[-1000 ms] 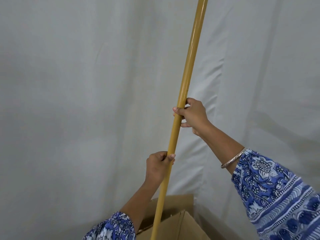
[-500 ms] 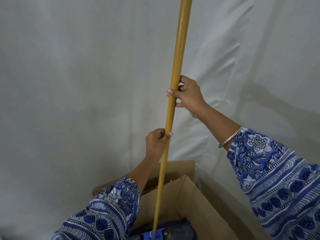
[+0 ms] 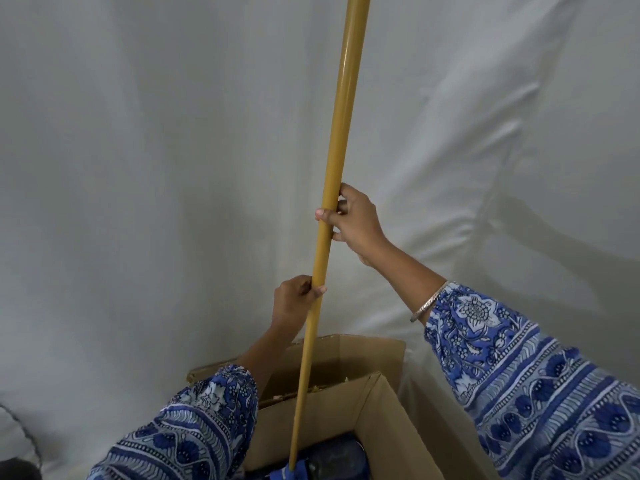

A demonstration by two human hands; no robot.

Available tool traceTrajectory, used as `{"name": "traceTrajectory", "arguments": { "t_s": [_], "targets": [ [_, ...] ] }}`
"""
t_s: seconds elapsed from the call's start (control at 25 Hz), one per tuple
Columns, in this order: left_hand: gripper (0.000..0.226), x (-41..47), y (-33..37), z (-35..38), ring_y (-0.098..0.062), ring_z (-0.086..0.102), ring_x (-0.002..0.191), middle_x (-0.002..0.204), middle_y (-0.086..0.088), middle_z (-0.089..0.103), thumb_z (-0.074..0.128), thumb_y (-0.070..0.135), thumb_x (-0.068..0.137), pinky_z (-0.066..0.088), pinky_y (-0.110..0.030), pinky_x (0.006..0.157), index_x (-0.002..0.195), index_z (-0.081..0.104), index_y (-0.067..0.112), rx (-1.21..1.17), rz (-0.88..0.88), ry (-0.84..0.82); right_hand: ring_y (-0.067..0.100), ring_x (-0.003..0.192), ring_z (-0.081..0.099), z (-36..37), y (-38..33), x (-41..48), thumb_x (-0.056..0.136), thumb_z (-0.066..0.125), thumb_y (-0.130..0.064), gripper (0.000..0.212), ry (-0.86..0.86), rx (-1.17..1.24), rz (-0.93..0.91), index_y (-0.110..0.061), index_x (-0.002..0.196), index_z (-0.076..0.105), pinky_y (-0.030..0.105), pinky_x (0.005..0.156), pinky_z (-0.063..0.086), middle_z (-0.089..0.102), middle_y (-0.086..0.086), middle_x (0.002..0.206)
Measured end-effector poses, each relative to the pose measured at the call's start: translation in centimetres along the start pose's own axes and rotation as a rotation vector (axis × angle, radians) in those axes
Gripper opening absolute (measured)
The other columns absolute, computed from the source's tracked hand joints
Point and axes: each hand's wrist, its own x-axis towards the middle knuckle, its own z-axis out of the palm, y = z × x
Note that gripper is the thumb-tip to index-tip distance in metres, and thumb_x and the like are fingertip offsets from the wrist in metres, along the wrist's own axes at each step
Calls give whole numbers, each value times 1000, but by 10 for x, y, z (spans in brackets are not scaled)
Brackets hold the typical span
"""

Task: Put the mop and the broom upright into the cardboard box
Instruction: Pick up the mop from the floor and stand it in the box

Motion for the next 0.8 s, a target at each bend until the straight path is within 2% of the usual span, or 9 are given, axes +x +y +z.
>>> {"name": "traceTrajectory", "arguments": {
  "t_s": [0.12,0.24,0.32,0.44,0.6,0.72,0.8],
  "targets": [
    [18,1,-17,6,-24,56,68,71,-12,59,64,19,81,51,-41,68,82,65,1,2,-31,-7,34,100,65,11,18,1,81,64,-12,34,-33,-9,22,-9,114,55,51,87,54,66,23,103],
    [18,9,-23,8,-21,53,65,69,-10,57,64,19,81,45,-33,62,81,64,1,-1,-49,39,35,103,63,17,21,13,83,63,-10,37,-78,8,43,-8,118,53,51,87,54,64,25,108],
    [20,13,-24,6,-19,50,60,65,-7,55,63,20,81,39,-25,54,79,63,0,24,-55,103,36,107,62,21,16,23,84,61,-8,37,-143,36,69,-7,120,51,50,88,54,63,26,109],
    [17,18,-26,2,-12,42,51,54,3,46,64,19,81,33,-12,41,71,57,7,-3,-107,192,35,110,61,32,11,36,85,59,-6,41,-220,33,90,-6,124,48,49,90,53,61,19,101],
    [26,36,-35,-9,-11,40,51,52,5,42,63,23,82,30,-22,46,65,51,8,58,-136,156,36,110,61,50,9,50,84,61,-7,41,-205,-1,91,-5,124,49,52,90,52,62,26,114],
    [34,51,-34,-16,-15,42,52,51,6,41,60,22,84,27,-22,45,55,43,15,142,-164,111,37,106,62,59,10,64,83,63,-9,38,-172,-43,91,-3,119,52,52,88,54,62,26,114],
    [31,60,-32,-19,-21,47,61,52,5,41,60,19,84,28,-22,45,58,45,12,144,-197,111,37,105,62,66,12,73,81,64,-9,34,-154,-58,112,-1,113,54,52,88,54,62,25,112]
  ]
}}
